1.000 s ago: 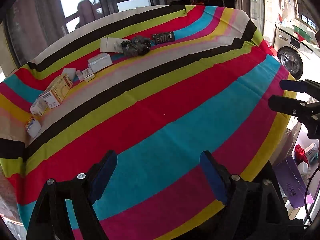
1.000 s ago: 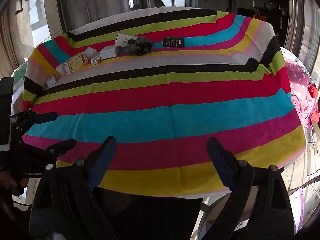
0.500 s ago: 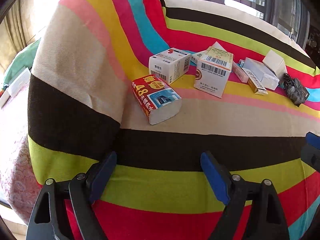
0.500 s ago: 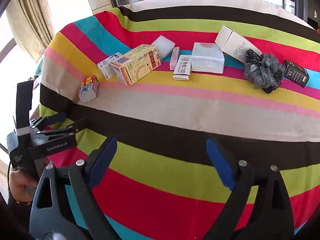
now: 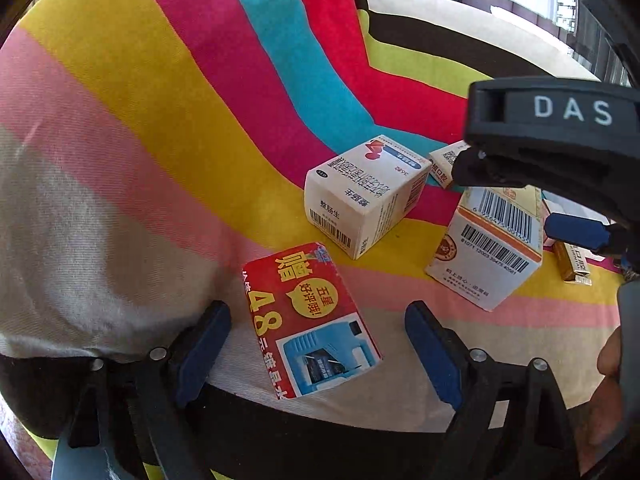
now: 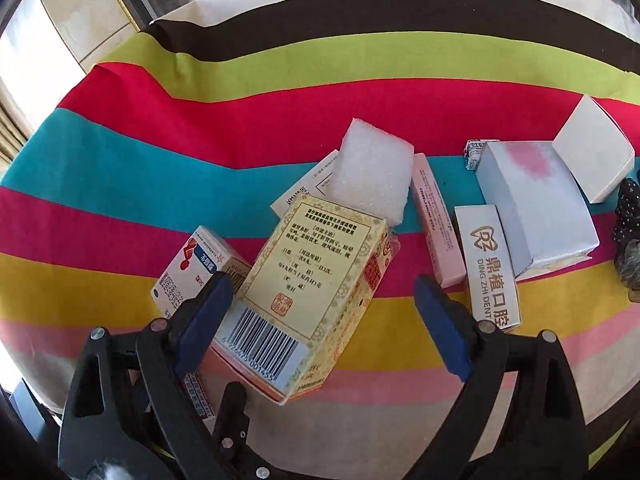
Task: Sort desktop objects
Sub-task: 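Grasp the beige medicine box with the right tool while the left tool grasps the red-white box, then carry the beige box and red-white box to the cardboard box and release both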
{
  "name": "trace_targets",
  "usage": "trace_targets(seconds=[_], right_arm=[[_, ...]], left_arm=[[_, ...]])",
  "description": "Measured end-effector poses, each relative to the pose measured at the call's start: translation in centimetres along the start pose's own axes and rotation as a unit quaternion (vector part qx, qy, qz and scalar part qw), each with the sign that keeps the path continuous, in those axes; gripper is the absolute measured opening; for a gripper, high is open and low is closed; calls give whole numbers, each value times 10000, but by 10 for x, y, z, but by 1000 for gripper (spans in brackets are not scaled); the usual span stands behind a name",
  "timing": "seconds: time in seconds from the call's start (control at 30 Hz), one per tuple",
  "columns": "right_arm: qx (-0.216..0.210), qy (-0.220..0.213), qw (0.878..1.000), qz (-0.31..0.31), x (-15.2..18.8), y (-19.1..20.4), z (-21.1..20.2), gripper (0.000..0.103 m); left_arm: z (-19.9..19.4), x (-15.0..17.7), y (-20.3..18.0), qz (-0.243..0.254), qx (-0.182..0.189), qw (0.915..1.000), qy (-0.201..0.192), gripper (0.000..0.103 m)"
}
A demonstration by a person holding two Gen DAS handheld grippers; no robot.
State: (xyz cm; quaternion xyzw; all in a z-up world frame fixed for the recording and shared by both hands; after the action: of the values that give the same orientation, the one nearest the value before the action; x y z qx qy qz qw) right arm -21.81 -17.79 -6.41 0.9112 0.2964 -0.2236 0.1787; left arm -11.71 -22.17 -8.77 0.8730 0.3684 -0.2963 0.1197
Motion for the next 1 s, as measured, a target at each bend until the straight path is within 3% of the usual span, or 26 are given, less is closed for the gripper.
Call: trace_targets(seconds=[0.13, 0.2, 0.23, 0.27, 0.3, 0.33, 0.4, 0.6, 0.7, 0.77, 1.0], right_arm=[[156, 117, 9996, -226, 6, 7, 3, 94], [97, 85, 9989, -459, 9, 11, 2, 94], [-26, 63, 9984, -560, 10, 15, 0, 81], [-172, 62, 9979, -622, 11, 18, -3, 71], [-168, 55, 9976, -677, 12, 18, -8, 61], [-12, 15, 9962, -869, 14, 18, -14, 56], [261, -178, 9905, -1338, 20, 15, -29, 55], [-281, -719, 9855, -1511, 71, -17, -101, 56], [-459, -912, 9838, -1472, 110, -40, -131, 56], [-334, -984, 9839, -1453, 137, -60, -147, 56], [147, -1183, 9881, -976, 216, -134, -218, 56]], left_arm=[[0, 2, 0, 16, 81, 10000, 12, 88], [-1, 3, -3, 79, 232, 9997, -14, 77], [-3, 4, -3, 86, 253, 9996, -41, 72], [-5, 4, 0, 62, 254, 9996, -94, 53], [-8, 5, 3, 47, 264, 9996, -132, 42], [-10, 8, 6, 36, 376, 9992, -120, 42], [-17, 16, 12, 64, 551, 9984, -139, 42], [-45, 44, 33, -86, 1405, 9899, -176, 42], [-64, 55, 32, 53, 1423, 9894, -271, 42], [-72, 54, 21, 207, 1435, 9889, -319, 42], [-127, 101, -40, 1089, 1620, 9795, -504, 42]])
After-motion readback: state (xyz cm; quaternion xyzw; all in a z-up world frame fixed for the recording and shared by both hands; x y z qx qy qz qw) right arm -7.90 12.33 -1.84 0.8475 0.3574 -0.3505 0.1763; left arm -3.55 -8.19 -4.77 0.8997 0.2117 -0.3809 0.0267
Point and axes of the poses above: each gripper's, at about its wrist camera, not at the fingertips, and z roughly the way its jaws point, y to its left, x to its underside, the point moved 9 cm from there along z, roughly the way its jaws point, and after that the axes turned 4 degrees about -z, right-handed, at the moved point
